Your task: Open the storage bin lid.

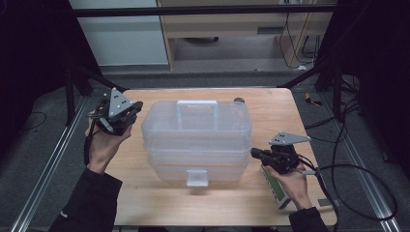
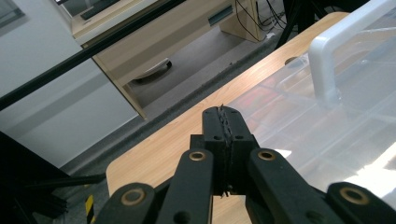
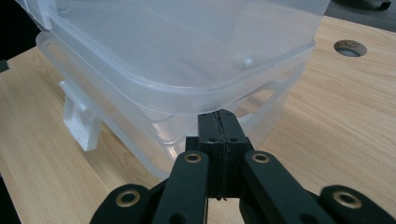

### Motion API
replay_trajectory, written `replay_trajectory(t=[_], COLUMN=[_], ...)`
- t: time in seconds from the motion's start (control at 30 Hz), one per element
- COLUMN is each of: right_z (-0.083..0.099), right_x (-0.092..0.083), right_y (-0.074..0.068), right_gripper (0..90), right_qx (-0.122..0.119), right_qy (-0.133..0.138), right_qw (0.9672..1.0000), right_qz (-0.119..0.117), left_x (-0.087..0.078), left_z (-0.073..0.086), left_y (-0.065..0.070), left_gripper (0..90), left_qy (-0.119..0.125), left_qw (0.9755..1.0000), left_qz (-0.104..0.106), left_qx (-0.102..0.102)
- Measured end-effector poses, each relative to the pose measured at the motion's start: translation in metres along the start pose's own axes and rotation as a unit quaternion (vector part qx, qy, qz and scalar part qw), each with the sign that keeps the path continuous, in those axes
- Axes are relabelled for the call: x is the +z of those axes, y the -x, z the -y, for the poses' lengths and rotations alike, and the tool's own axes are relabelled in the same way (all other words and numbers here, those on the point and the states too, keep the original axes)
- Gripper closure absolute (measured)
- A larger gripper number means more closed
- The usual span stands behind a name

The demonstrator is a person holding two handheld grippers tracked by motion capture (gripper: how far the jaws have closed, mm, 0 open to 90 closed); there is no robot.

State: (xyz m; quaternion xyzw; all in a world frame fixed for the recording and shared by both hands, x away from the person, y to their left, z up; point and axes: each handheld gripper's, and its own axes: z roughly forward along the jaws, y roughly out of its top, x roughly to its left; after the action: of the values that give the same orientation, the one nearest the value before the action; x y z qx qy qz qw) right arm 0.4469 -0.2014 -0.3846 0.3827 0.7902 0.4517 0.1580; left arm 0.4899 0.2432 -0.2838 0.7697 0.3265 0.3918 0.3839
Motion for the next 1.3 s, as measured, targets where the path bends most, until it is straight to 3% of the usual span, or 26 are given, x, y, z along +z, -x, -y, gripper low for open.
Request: replay_trajectory(t=[0.23, 0.3, 0.43, 0.63, 0.77, 1.0, 1.3], right_z=[0.000, 0.000, 0.000, -0.001, -0.001, -0.001, -0.002], right_x=[0.000, 0.000, 0.000, 0.000, -0.001, -0.001, -0.002], right_y=[0.000, 0.000, 0.000, 0.000, -0.001, -0.001, -0.001], right_gripper=[90.0, 90.0, 90.0, 90.0, 90.0, 90.0, 90.0], right_qx=[0.000, 0.000, -0.001, -0.001, -0.001, -0.004, -0.006], right_qy=[0.000, 0.001, 0.002, 0.003, 0.004, 0.005, 0.007], right_qw=[1.0000, 1.0000, 1.0000, 1.0000, 1.0000, 1.0000, 1.0000], right_qz=[0.001, 0.001, 0.001, 0.002, 0.000, 0.001, 0.001], left_x=[-0.012, -0.014, -0.017, -0.020, -0.015, -0.010, -0.002], left_z=[0.030, 0.037, 0.057, 0.079, 0.092, 0.101, 0.107], left_y=[-0.001, -0.002, -0.003, 0.002, 0.008, 0.019, 0.038], left_gripper=[89.5, 89.5, 89.5, 89.4, 89.5, 89.1, 76.7], left_qy=[0.009, 0.012, 0.007, 0.000, -0.013, -0.024, -0.035], left_qw=[0.9991, 0.9991, 0.9975, 0.9962, 0.9958, 0.9955, 0.9965], left_qz=[-0.008, -0.007, -0.007, 0.000, 0.007, 0.020, 0.027], left_qx=[-0.040, -0.041, -0.070, -0.087, -0.091, -0.089, -0.071])
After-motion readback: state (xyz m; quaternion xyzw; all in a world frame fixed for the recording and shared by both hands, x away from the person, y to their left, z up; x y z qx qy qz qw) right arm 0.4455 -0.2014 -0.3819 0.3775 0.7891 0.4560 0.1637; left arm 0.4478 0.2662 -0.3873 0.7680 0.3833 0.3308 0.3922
